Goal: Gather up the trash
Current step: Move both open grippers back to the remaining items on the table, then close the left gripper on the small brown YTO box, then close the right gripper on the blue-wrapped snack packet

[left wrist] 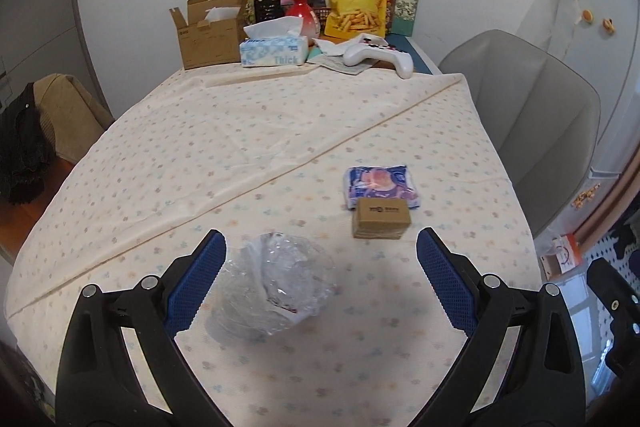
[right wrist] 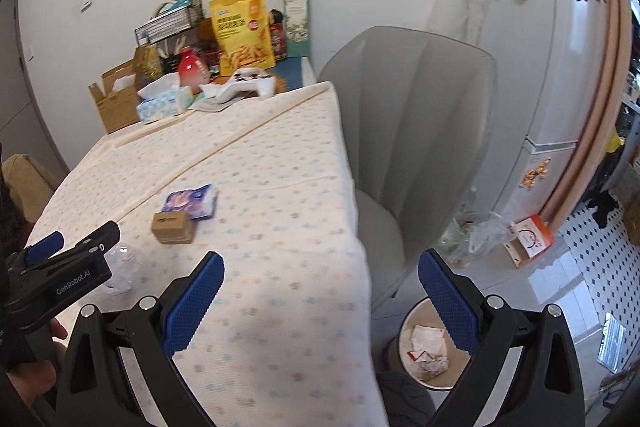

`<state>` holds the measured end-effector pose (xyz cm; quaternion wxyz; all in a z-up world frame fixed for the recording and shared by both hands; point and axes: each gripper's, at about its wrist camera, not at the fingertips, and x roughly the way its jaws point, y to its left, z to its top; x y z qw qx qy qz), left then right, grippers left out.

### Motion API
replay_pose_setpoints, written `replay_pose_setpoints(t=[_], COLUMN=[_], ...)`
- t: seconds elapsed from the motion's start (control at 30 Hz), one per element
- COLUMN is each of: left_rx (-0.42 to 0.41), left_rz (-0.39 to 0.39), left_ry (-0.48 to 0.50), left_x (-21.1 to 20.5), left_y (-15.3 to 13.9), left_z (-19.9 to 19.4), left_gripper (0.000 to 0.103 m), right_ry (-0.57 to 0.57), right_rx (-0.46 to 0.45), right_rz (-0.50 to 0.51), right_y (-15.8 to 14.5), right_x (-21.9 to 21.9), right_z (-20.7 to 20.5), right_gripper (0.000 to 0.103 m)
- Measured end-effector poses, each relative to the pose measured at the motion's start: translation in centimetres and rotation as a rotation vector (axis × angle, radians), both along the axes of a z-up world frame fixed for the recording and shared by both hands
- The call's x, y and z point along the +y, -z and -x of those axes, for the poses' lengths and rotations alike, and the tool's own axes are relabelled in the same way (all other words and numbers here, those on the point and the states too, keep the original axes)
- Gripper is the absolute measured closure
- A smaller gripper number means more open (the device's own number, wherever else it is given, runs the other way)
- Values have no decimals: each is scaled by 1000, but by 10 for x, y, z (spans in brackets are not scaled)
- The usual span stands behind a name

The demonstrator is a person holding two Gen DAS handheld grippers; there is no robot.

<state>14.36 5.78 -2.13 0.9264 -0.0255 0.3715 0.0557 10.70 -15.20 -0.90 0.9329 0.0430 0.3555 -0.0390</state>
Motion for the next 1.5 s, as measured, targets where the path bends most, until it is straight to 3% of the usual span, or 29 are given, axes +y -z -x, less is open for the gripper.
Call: replay_pose_setpoints(t=[0.47,0.8,0.87,0.93,1.23,1.5], left_rx=[63,142,152,172,114,110], left_rz=[14,17,17,35,8,-11], left_ry=[86,102,112,115,44,-34], left_x=[-21,-35,-37,-35,-3,40], left_y=[24,50,52,54,28,26], left_z=[-41,-75,-80,-85,-88,-89], left_gripper=[9,23,29,56,56,56], right_ry=[-2,11,8,-2,-92,-193], right_rx=[39,92,97,102,104,113], right_rz=[-13,-23,-24,-23,-22,-28], right_y=[9,26,27,27,22,21], right_x=[-7,-18,-17,-13,26,75], right_z=[-28,-56,-61,-67,-88,-107], right_gripper=[8,8,8,8,8,10])
